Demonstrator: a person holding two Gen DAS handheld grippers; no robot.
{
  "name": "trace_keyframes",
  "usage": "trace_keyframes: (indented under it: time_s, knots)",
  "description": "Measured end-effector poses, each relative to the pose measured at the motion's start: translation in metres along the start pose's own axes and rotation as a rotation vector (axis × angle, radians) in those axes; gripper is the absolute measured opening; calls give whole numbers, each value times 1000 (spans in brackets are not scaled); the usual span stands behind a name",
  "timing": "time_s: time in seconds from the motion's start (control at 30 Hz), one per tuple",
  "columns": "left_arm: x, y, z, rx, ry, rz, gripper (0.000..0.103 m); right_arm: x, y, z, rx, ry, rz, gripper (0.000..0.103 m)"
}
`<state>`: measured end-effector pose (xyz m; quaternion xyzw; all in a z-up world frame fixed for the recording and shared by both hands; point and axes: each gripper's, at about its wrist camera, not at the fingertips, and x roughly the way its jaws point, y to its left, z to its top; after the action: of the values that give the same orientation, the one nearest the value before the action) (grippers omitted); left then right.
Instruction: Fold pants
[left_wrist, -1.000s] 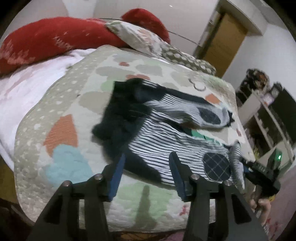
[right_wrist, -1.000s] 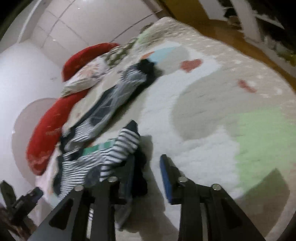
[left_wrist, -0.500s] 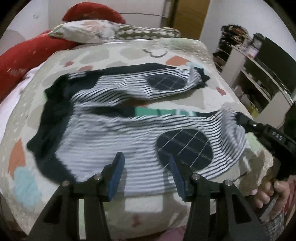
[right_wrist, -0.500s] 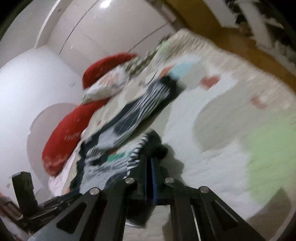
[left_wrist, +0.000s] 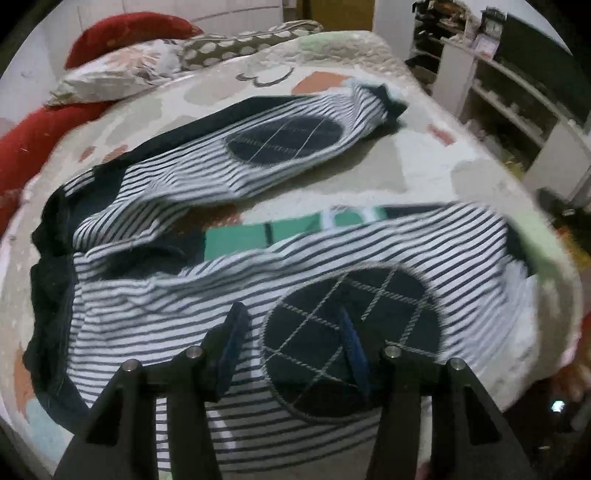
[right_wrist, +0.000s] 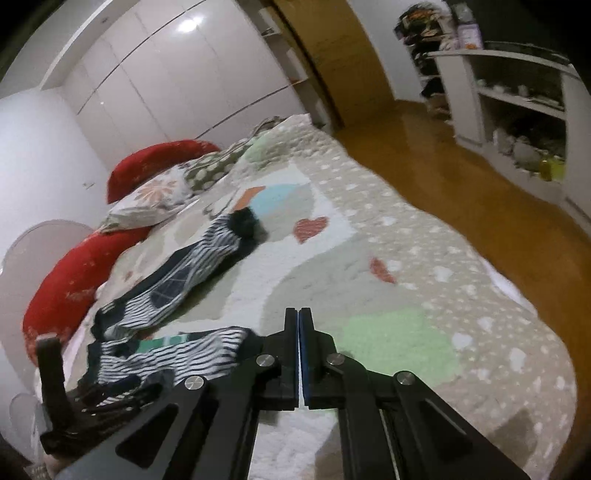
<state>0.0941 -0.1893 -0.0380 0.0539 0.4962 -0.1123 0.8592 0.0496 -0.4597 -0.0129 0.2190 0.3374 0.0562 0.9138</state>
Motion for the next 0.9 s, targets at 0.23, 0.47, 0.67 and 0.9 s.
trace_keyframes:
  time_s: [0.23, 0.47, 0.67, 0.9]
  knots:
    - [-17, 11, 66, -39, -54, -44, 58, 44, 9, 45, -26, 86, 72, 54]
    - [46, 27, 152, -108, -27, 35, 65, 120, 16, 103, 3, 190, 110, 56]
    - [103, 23, 152, -70, 66, 73, 68, 189, 31, 115, -10, 299, 73, 56]
    - [103, 27, 151, -60, 50, 56, 72, 198, 37, 109, -121, 303, -44, 7]
